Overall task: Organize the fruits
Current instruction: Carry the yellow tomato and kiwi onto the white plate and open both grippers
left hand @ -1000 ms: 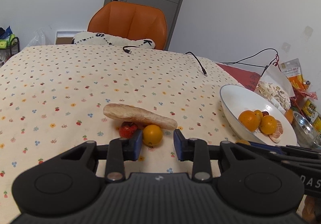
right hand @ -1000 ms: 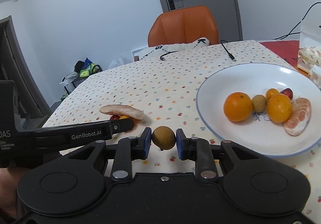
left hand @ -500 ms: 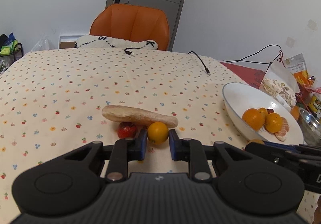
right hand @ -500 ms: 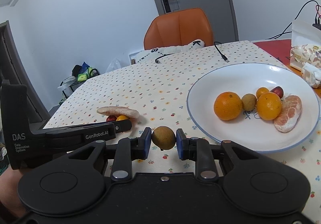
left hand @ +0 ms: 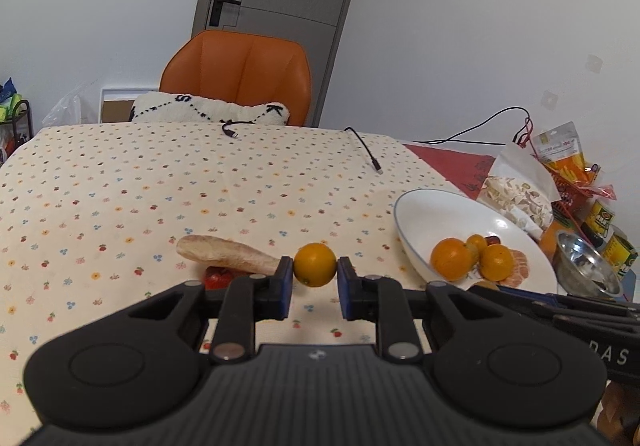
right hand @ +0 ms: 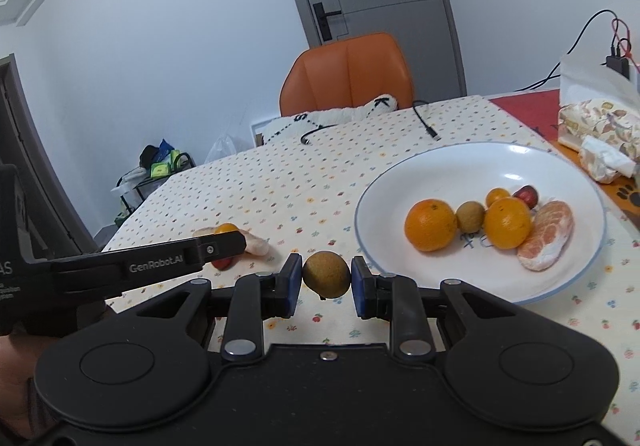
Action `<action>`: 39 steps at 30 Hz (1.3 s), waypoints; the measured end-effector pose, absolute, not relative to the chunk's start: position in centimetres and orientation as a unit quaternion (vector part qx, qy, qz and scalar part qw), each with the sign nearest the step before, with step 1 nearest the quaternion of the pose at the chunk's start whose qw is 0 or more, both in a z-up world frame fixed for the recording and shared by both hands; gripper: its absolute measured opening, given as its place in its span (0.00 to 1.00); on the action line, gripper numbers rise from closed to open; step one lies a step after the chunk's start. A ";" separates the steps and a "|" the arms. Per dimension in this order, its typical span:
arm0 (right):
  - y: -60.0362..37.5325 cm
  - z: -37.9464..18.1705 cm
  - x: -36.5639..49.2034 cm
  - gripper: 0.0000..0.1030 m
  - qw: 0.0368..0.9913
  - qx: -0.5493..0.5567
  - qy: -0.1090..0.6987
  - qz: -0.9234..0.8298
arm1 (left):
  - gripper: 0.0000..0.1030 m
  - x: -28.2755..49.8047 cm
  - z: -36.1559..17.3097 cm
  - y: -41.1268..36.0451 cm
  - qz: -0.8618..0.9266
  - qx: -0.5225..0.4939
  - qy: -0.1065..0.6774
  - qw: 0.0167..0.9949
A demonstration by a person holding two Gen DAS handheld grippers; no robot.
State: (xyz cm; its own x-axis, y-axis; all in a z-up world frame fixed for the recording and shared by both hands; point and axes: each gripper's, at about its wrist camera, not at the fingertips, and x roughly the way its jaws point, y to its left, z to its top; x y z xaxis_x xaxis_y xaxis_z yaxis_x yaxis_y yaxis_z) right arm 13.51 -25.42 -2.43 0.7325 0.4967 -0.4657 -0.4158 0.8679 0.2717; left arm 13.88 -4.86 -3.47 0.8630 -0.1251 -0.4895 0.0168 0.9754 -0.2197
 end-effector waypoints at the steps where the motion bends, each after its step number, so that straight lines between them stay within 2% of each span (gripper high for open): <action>1: -25.7 -2.3 13.5 0.24 0.929 0.076 0.269 0.244 | 0.21 13.8 -3.3 -5.1 -0.040 -0.104 0.258 0.960; 32: -32.4 -2.1 13.9 0.24 0.949 0.104 0.254 0.154 | 0.21 14.9 -1.3 -11.7 -0.120 -0.083 0.244 0.959; 34: -32.7 -2.2 14.1 0.28 0.950 0.110 0.254 0.145 | 0.21 15.1 -1.3 -11.9 -0.124 -0.083 0.245 0.958; 39: -33.2 -2.2 14.0 0.32 0.953 0.114 0.244 0.140 | 0.21 15.5 -1.3 -12.7 -0.133 -0.077 0.246 0.957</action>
State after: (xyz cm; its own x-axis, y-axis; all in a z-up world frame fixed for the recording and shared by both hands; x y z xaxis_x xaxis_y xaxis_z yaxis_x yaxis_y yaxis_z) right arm 14.00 -33.18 -2.23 0.8418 0.3218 -0.4335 -0.2100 0.9349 0.2863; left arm 15.54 -12.73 -1.28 0.8432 -0.2923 -0.4512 0.2167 0.9529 -0.2124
